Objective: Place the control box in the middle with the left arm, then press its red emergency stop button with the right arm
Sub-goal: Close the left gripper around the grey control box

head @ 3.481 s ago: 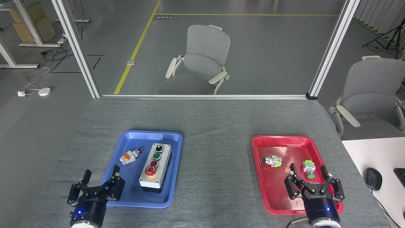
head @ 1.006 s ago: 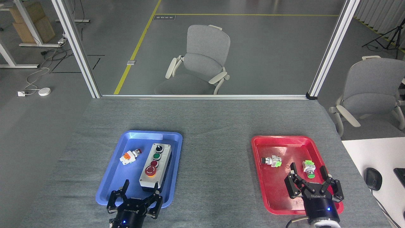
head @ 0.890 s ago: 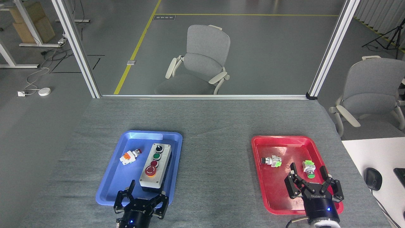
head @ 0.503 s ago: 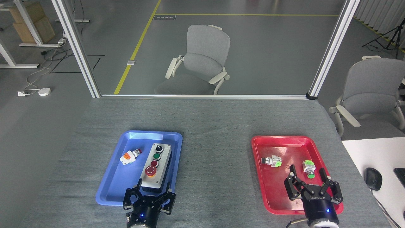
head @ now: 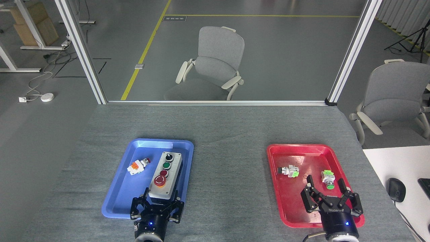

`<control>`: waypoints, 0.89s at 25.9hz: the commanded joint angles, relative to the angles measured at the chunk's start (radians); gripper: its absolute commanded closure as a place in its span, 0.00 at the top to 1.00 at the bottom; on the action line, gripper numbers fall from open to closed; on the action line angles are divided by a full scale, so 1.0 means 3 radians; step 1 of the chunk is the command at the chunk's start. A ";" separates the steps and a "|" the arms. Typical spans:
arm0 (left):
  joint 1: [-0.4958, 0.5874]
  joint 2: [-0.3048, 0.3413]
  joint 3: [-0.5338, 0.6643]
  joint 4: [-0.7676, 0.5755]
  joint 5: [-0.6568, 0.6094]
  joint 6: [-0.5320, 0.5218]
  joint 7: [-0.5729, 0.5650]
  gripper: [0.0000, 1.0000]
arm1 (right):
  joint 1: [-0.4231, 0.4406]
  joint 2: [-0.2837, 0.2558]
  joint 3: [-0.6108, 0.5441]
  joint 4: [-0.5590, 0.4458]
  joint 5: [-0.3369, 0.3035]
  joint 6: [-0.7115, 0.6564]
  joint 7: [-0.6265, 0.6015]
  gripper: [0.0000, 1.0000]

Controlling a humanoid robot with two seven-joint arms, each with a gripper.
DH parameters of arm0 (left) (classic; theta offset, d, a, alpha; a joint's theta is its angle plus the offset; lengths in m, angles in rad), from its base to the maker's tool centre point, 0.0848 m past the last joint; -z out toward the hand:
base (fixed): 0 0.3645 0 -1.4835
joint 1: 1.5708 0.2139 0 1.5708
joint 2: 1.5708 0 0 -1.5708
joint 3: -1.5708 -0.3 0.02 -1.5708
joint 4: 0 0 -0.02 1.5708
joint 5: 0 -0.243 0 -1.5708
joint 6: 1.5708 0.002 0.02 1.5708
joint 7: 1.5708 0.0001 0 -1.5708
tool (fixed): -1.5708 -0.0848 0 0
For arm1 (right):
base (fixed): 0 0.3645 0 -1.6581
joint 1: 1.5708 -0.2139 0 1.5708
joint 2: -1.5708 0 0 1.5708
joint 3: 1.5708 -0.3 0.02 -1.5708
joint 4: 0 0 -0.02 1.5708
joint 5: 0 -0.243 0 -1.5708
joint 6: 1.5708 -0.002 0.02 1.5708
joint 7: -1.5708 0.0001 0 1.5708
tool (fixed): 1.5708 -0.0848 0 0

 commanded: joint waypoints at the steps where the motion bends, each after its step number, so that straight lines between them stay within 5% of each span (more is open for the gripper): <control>1: -0.0050 -0.0001 0.0001 0.0098 0.0007 0.0023 -0.0015 0.98 | -0.0003 0.0008 0.0000 0.0003 0.0007 0.0000 0.0000 0.99; 23: -0.0475 0.0061 0.0139 0.0803 0.0038 0.0074 0.0016 0.98 | 0.0002 0.0008 0.0005 0.0044 0.0007 0.0000 0.0005 0.99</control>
